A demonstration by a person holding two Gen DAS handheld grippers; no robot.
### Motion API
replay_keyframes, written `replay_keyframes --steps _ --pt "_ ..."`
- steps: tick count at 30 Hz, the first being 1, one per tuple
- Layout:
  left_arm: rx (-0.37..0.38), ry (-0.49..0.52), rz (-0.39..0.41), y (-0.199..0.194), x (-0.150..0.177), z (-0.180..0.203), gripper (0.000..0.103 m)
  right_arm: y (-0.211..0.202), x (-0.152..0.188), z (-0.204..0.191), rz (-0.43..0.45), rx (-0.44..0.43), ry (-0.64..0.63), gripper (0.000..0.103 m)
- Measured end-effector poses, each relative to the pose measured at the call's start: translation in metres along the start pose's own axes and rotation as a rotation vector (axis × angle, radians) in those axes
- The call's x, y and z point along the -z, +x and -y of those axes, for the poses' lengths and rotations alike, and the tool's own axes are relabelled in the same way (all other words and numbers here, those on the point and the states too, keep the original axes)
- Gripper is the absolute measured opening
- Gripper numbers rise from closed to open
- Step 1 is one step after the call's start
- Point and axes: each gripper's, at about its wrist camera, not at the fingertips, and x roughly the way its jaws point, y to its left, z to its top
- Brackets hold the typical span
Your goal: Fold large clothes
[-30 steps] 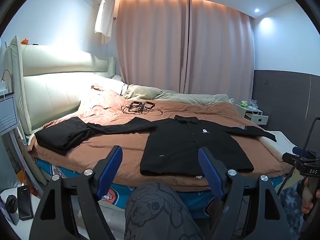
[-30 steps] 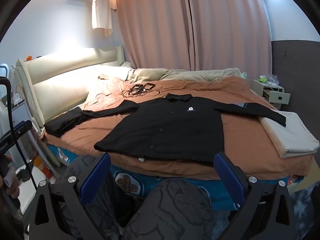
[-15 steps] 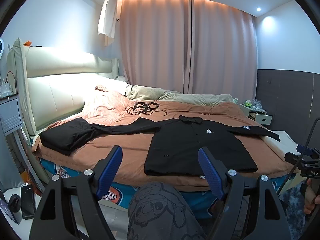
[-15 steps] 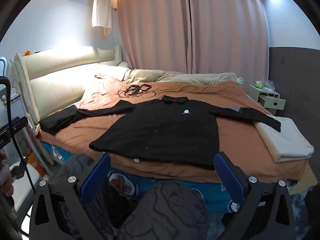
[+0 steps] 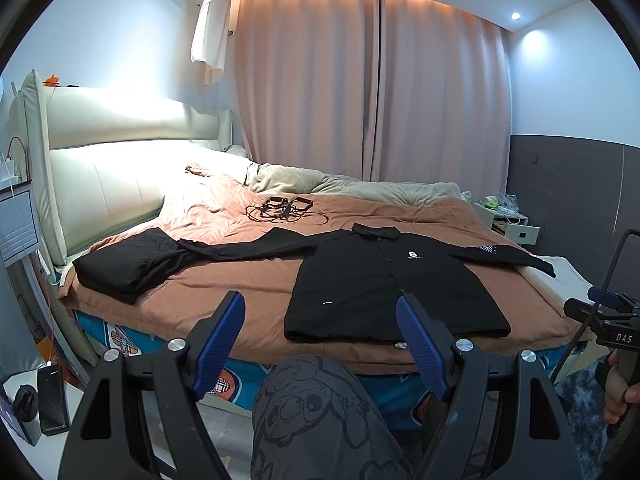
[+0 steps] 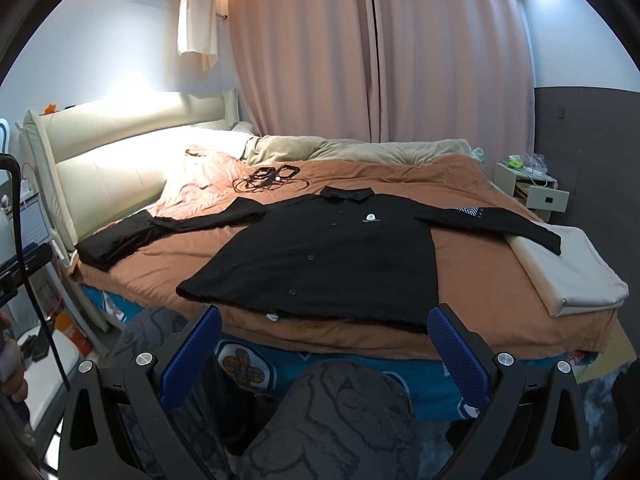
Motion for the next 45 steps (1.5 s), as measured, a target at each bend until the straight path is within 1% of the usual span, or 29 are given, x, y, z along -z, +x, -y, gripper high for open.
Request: replay_keyframes --steps 8,14,17,19,24,28,31,45 --pt "-0.001 -0.003 0.005 -0.001 0.000 -0.003 0.079 -0.001 0.001 -0.003 0.007 0.005 -0.010 0.103" --pt "-0.004 -0.008 0.002 -0.002 0.000 -0.004 0.079 -0.005 0.003 -0.008 0.039 0.038 -0.037 0.103" --pt "-0.005 -0.007 0.003 -0.003 0.000 -0.005 0.079 -0.007 0.002 -0.004 0.043 0.029 -0.025 0.103" --pt "-0.007 -0.006 0.003 -0.004 -0.001 -0.005 0.079 -0.007 0.002 -0.003 0.046 0.020 -0.023 0.099" --pt "-0.009 -0.003 0.007 -0.005 -0.002 -0.005 0.079 -0.009 0.004 -0.002 0.046 0.010 -0.026 0.098" --pt "-0.009 0.012 0.018 -0.008 -0.003 -0.005 0.079 -0.010 0.003 -0.002 0.036 0.015 -0.023 0.097" --pt "-0.006 0.017 0.026 -0.011 -0.004 -0.005 0.079 -0.013 0.001 0.002 0.046 0.014 -0.003 0.097" --pt "0.012 -0.019 0.034 -0.018 -0.002 -0.018 0.079 -0.032 0.002 0.005 0.049 0.043 0.003 0.098"
